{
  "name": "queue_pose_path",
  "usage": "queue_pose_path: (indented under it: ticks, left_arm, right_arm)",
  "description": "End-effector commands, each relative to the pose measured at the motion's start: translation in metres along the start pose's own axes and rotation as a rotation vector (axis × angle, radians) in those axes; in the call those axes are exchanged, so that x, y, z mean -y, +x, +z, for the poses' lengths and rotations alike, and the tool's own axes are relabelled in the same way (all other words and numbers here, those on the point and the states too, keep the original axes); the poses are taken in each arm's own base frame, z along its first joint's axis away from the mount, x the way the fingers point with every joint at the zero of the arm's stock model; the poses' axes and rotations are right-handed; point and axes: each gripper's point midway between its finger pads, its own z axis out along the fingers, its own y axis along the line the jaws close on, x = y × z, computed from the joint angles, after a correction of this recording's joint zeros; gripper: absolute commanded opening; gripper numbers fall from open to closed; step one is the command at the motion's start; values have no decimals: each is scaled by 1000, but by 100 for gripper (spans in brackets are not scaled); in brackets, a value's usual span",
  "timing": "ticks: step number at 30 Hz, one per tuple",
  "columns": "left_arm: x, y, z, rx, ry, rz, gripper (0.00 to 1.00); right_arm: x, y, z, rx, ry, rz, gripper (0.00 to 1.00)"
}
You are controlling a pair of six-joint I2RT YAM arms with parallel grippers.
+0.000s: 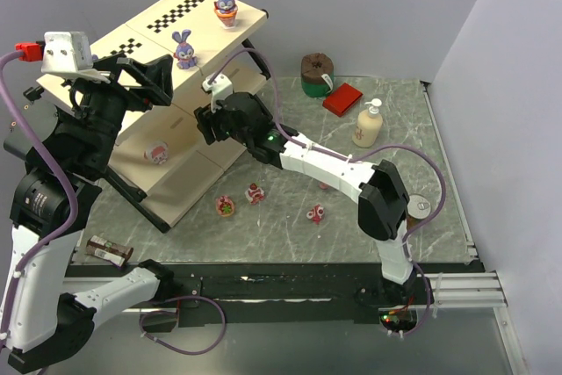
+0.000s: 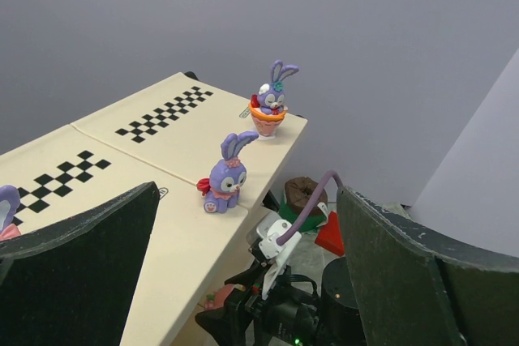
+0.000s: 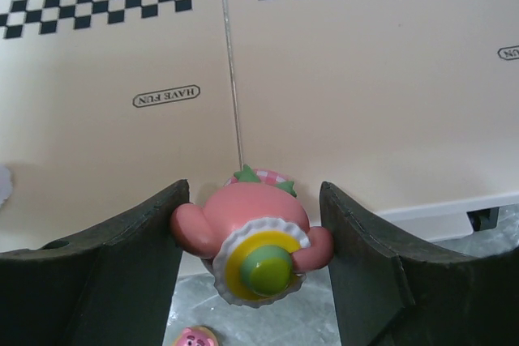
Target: Place and organize the plastic toys onto the shelf
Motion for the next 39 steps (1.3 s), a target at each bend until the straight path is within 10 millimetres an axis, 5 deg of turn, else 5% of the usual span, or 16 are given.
queue_pose_path:
  ticks: [1, 27, 39]
  left_arm:
    - [-2, -6, 0, 23, -11, -1, 96]
    - [-3, 1, 1, 7, -18, 4, 97]
    - [-3, 5, 0, -5, -14, 0, 96]
  right_arm:
    - [3, -30, 2, 74, 18, 9, 34]
    - [1, -7, 25, 17, 18, -23, 55]
    - [-2, -29, -16, -25, -7, 39, 50]
